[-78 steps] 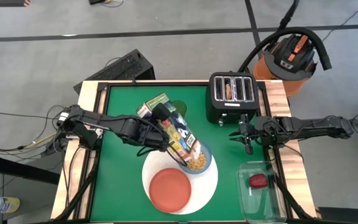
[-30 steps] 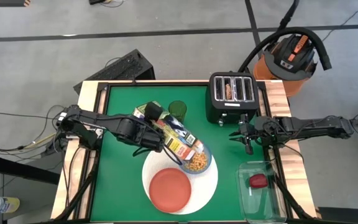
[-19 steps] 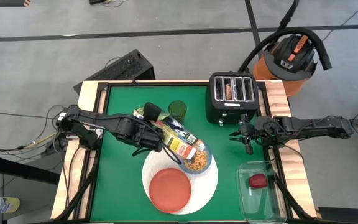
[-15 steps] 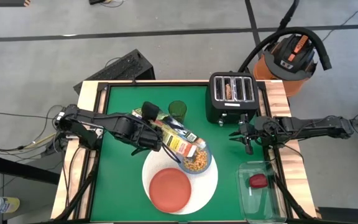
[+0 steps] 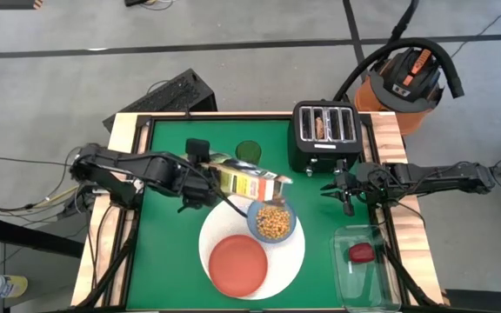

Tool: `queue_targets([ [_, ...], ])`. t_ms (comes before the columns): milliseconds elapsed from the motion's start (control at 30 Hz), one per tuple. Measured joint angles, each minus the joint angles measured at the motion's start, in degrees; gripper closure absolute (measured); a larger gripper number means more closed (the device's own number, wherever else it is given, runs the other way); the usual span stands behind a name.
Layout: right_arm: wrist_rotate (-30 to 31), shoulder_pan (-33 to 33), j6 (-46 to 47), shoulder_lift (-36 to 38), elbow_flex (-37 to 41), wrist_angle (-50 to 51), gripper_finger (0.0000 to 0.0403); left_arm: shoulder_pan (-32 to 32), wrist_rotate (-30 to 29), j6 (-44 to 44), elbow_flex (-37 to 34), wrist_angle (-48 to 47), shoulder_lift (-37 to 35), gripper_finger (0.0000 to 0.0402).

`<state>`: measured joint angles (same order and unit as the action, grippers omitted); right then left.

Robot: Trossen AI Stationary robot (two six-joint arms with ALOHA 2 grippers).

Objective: Arrange a breakfast setting
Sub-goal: Pour the cereal from the cereal box on the blue bowl

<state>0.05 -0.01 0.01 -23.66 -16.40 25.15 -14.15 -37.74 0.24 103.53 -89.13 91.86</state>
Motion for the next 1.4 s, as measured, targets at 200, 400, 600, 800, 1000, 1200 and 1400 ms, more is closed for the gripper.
queue_targets([
  [200,0.00,-0.01,0.00,0.00,0.00,0.00,0.0301,0.00,-0.03,-6.15,0.00,1.74,-2.06,0.0161],
  [400,0.00,0.00,0.00,0.00,0.00,0.00,0.0301,0.03,-2.50,-10.94,0.00,3.23,-4.29,0.0161],
  [600,0.00,-0.01,0.00,0.01,0.00,0.00,0.0301,1.37,-4.81,-14.23,0.00,5.44,-6.31,0.0161],
  [800,0.00,-0.02,0.00,0.00,0.00,0.00,0.0301,3.52,-7.93,-17.23,0.00,9.68,-8.73,0.0161],
  [1000,0.00,-0.02,0.00,0.00,0.00,0.00,0.0301,6.25,-12.66,-21.43,-1.52,9.66,-11.15,0.0161],
  [1200,0.00,0.00,0.00,0.00,0.00,0.00,0.0301,8.90,-15.97,-25.52,-4.94,9.84,-13.20,0.0161],
  [1400,0.00,-0.02,0.00,0.00,0.00,0.00,0.0301,11.69,-17.98,-30.50,-11.48,11.37,-15.62,0.0161],
])
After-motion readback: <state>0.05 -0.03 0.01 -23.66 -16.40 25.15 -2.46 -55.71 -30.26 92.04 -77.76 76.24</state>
